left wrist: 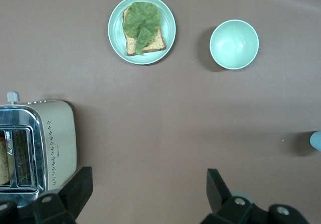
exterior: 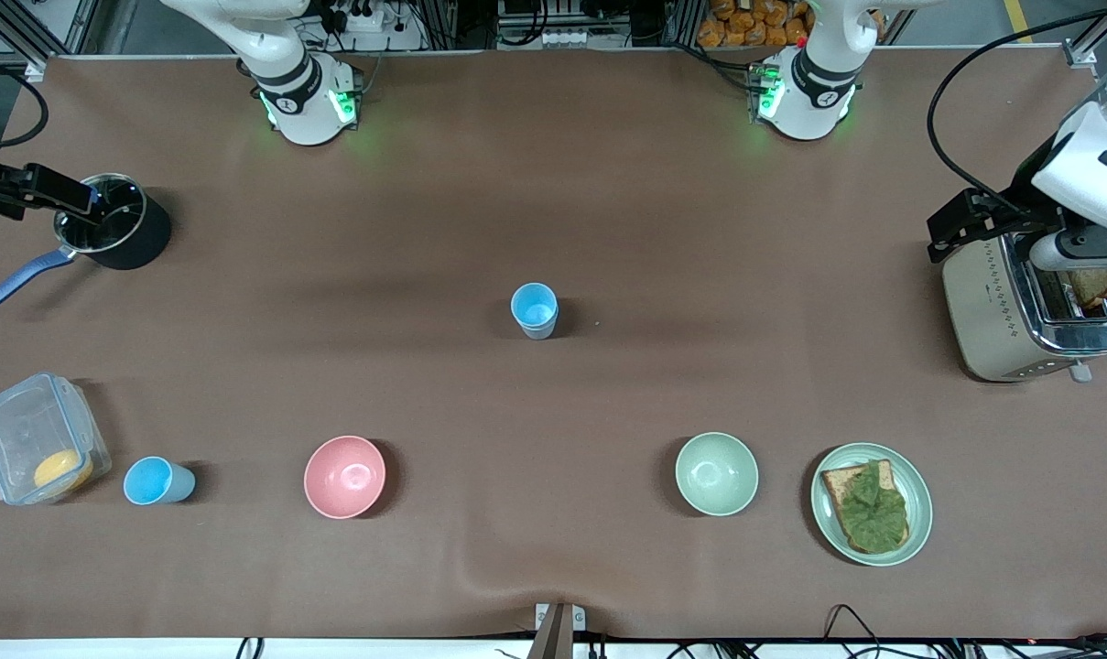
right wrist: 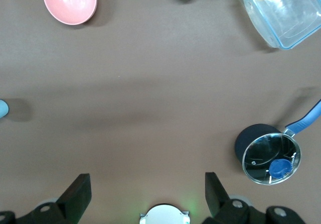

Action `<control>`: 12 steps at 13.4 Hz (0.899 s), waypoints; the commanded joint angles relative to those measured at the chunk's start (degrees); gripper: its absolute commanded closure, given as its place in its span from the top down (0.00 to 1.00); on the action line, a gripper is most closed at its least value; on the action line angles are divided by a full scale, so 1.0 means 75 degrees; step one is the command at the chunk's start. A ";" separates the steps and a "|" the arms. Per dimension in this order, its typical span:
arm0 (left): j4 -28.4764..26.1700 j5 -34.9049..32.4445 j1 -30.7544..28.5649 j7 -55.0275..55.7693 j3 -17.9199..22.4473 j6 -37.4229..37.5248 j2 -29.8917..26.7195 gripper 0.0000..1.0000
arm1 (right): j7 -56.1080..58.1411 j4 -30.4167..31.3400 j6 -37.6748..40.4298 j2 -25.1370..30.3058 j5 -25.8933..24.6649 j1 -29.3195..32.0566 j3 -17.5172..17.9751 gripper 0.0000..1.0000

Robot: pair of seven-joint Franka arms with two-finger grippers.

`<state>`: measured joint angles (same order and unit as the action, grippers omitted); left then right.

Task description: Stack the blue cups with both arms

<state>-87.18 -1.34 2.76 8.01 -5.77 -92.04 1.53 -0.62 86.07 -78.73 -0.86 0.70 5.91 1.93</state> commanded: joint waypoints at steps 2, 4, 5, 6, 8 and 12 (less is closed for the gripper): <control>-0.0084 0.0155 -0.0028 -0.0235 -0.0004 0.0365 -0.0204 1.00 | 0.0118 -0.0144 -0.0026 -0.0014 -0.0175 0.0149 0.0106 1.00; -0.0095 0.0144 -0.0052 -0.0236 -0.0004 0.0517 -0.0239 1.00 | 0.0130 -0.0237 -0.0014 -0.0014 -0.0105 0.0184 0.0106 1.00; -0.0095 0.0144 -0.0064 -0.0236 -0.0004 0.0529 -0.0239 1.00 | 0.0119 -0.0261 -0.0014 -0.0014 -0.0163 0.0150 0.0106 1.00; -0.0060 0.0132 -0.0052 -0.0201 -0.0016 0.0541 -0.0239 1.00 | 0.0049 -0.0296 -0.0014 -0.0026 -0.0175 0.0138 0.0106 1.00; -0.0048 0.0155 -0.0040 -0.0154 -0.0051 0.0564 -0.0250 1.00 | 0.0094 -0.0529 -0.0026 -0.0084 -0.0233 0.0172 0.0106 1.00; -0.0071 0.0214 -0.0064 -0.0131 -0.0004 0.0717 -0.0344 1.00 | 0.0049 -0.0578 -0.0002 -0.0119 -0.0199 0.0067 0.0164 1.00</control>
<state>-87.16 -1.08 2.79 7.92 -5.78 -87.67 0.23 -0.59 83.26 -79.30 -0.98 -0.04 5.98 2.03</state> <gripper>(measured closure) 0.000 0.000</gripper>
